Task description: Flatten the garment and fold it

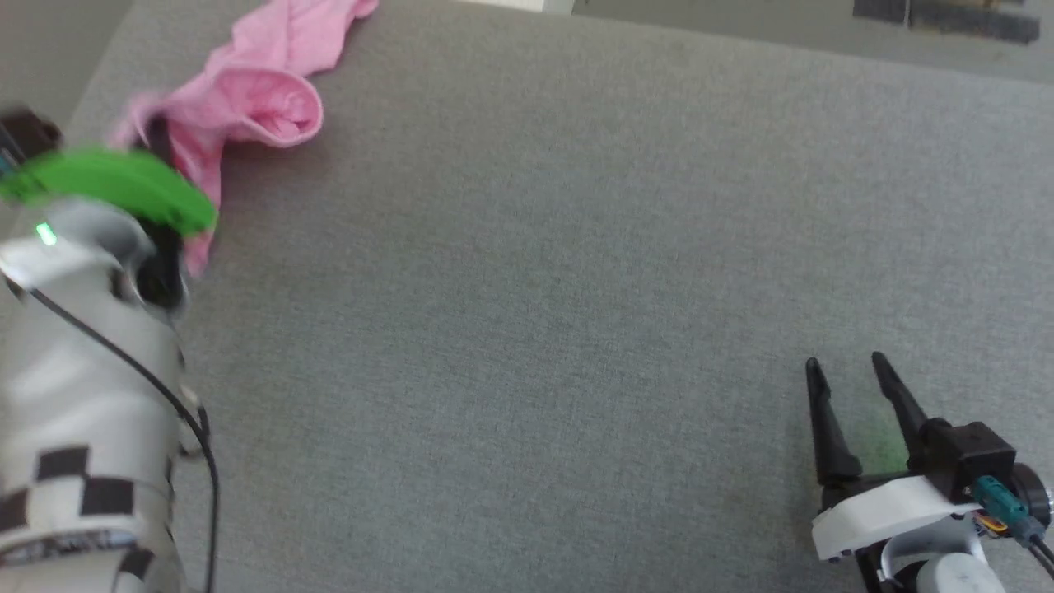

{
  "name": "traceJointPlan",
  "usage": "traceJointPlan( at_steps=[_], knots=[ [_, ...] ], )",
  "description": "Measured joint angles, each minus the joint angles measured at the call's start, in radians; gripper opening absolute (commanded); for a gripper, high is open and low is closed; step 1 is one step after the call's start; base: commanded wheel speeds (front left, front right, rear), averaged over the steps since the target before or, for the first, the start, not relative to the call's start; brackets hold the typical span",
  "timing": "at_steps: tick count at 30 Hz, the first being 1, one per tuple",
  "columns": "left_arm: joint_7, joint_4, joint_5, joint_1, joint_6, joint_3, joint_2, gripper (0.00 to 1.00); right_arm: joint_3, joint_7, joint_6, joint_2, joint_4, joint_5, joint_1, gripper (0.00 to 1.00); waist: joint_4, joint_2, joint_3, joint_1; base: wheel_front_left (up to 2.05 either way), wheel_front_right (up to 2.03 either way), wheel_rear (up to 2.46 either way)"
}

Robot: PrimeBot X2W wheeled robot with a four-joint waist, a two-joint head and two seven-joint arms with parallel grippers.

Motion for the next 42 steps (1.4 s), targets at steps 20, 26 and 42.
traceJointPlan(
  at_steps=[20, 26, 42],
  knots=[
    [0.226, -0.548, -0.252, -0.088, -0.001, -0.408, -0.042, 0.00, 0.024, -0.057, 0.000, 0.000, 0.141, 0.134, 0.000, 1.00, -0.167, 0.0000, -0.170, -0.0002, 0.00, 0.00, 0.00],
    [0.335, -0.533, -0.295, 0.146, -0.001, -0.556, -0.140, 0.00, 0.021, -0.057, 0.000, -0.001, 0.136, 0.140, 0.009, 1.00, -0.238, 0.0000, -0.181, -0.0002, 0.00, 0.00, 0.00],
    [0.483, -0.501, -0.425, 0.445, 0.036, -0.721, -0.205, 1.00, 0.025, -0.057, 0.000, 0.000, 0.134, 0.143, 0.016, 1.00, -0.256, 0.0000, -0.194, -0.0002, 0.00, 0.00, 0.00]
  ],
)
